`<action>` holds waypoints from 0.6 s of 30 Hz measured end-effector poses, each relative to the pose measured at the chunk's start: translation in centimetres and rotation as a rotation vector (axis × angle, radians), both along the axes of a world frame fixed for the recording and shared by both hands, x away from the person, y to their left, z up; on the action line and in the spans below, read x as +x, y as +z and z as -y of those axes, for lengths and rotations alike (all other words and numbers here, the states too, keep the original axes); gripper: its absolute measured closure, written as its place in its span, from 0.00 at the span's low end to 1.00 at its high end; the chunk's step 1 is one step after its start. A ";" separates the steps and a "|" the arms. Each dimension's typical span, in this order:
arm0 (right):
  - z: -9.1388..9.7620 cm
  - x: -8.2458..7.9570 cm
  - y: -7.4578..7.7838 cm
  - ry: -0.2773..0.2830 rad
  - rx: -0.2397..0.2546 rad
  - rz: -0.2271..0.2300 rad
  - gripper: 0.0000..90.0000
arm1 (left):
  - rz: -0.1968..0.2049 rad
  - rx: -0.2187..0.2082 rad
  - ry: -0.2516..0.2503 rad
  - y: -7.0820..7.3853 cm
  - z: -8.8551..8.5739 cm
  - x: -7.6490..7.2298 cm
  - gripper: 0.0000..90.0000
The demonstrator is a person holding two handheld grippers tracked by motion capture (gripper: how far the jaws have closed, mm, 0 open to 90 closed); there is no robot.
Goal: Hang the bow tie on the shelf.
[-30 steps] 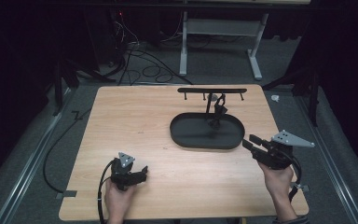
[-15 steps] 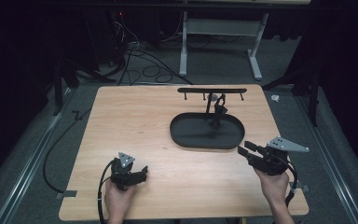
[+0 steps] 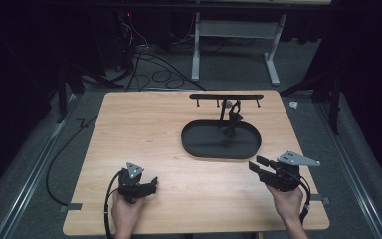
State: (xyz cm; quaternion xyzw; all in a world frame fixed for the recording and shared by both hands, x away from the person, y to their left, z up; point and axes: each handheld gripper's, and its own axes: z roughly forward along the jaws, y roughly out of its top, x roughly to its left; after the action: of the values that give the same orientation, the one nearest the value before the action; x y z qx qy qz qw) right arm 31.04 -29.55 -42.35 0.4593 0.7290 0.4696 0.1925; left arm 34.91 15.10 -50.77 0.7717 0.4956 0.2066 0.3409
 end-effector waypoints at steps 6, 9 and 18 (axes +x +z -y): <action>-0.3 0.0 -0.8 0.007 -0.007 -0.014 0.65 | 0.000 0.000 0.000 0.0 0.0 0.0 0.21; -0.5 0.0 -1.2 0.009 -0.008 -0.020 0.65 | 0.000 0.000 0.000 0.0 0.0 0.0 0.20; -1.0 0.2 -2.4 0.012 -0.022 -0.043 0.65 | 0.000 0.000 0.000 0.0 0.0 0.0 0.21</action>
State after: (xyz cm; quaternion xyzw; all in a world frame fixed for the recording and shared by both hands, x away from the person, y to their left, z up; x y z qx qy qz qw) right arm 31.20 -28.53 -44.76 0.4629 0.7408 0.4526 0.1791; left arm 34.91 15.10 -50.77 0.7717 0.4955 0.2066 0.3409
